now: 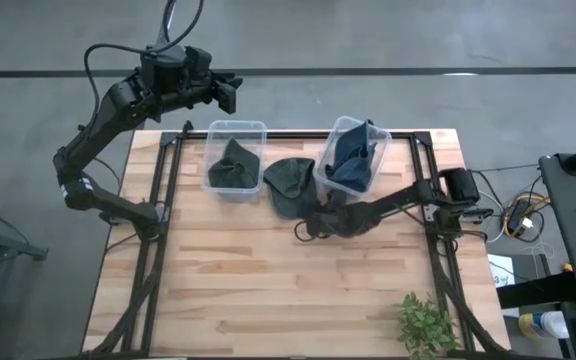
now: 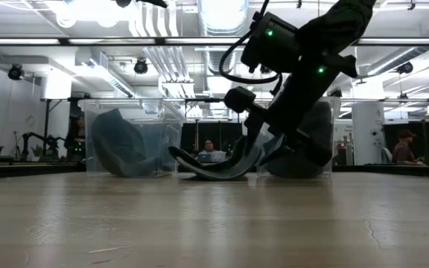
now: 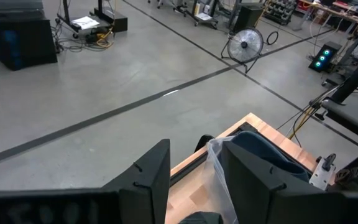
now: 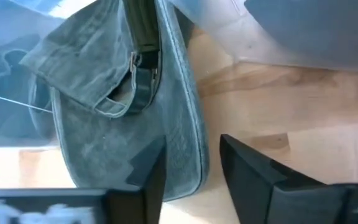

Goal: Pick & Place hat
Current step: Put the gray cap into the left transparent bin

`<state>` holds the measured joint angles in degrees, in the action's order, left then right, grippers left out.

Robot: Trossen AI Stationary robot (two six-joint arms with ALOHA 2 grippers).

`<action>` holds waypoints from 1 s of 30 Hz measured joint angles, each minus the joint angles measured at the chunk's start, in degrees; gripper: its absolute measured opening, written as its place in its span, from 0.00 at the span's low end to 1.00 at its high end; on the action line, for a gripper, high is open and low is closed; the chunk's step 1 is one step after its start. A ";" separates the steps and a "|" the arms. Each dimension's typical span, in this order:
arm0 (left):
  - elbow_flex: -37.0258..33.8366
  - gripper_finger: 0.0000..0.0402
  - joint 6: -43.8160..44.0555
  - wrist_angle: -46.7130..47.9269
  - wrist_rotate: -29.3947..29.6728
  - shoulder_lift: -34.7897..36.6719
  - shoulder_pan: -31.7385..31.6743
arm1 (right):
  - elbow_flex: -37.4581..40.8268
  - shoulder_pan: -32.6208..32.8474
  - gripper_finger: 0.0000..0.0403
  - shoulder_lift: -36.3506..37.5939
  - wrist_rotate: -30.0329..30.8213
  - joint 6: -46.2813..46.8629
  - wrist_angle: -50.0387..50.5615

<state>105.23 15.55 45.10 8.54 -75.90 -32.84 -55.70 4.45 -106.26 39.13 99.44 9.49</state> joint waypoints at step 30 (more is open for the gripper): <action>-0.02 0.34 -1.29 -0.02 -2.68 0.00 -0.02 | -10.14 5.42 0.03 3.61 -18.97 -14.79 15.76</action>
<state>105.21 14.26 45.08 5.85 -75.90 -32.86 -65.84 9.87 -102.65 20.16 84.65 25.25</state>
